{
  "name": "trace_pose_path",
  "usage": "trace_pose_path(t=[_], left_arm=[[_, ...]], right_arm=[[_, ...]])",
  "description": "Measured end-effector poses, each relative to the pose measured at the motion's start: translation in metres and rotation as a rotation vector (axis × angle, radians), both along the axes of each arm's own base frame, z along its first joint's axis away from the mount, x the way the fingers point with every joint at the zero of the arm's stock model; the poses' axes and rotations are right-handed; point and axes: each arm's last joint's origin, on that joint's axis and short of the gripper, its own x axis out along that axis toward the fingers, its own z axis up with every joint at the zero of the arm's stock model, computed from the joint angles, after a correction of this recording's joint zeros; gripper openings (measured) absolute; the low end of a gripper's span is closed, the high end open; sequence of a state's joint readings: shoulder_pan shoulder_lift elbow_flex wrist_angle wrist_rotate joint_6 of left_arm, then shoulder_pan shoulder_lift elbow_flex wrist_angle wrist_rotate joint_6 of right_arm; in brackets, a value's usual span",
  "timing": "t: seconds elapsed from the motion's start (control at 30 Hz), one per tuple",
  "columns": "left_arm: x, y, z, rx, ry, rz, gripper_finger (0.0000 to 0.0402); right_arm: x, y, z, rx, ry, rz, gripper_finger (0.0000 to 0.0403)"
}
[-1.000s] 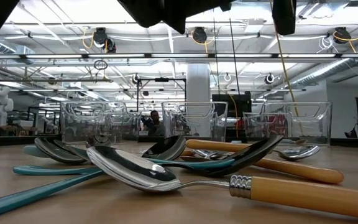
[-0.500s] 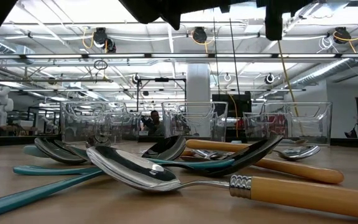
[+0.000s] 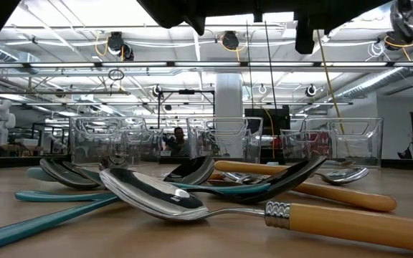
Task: Sort silverware by color (type)
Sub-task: Put the light blue spoon into the right transparent bin
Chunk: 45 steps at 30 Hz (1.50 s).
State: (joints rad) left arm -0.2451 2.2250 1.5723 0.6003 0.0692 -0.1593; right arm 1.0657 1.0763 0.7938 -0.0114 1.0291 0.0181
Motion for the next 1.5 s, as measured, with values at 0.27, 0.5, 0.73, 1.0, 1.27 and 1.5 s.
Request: trace_pose_path(t=[0.27,0.5,0.73,1.0,1.27,1.5], left_arm=[[0.002,0.002,-0.002,0.032,0.045,0.068,0.0168],[0.002,0.004,-0.004,0.087,0.095,0.157,0.0168],[-0.011,0.009,0.013,0.159,0.246,0.163,0.0169],[-0.034,0.014,0.035,0.243,0.401,0.163,0.0168],[-0.043,0.013,0.035,0.342,0.472,0.181,0.0168],[-0.045,0.035,0.012,0.341,0.494,0.232,0.0168]], right_arm=[[-0.003,-0.007,-0.001,0.03,0.01,-0.057,0.0034],[-0.005,-0.01,-0.002,0.045,0.024,-0.077,0.0034],[-0.006,-0.014,-0.004,0.064,0.034,-0.108,0.0034],[-0.003,-0.039,-0.001,0.068,0.058,-0.201,0.0034],[-0.012,-0.1,0.023,0.148,0.08,-0.229,0.0034],[-0.038,-0.147,0.053,0.159,0.035,-0.315,0.0034]])
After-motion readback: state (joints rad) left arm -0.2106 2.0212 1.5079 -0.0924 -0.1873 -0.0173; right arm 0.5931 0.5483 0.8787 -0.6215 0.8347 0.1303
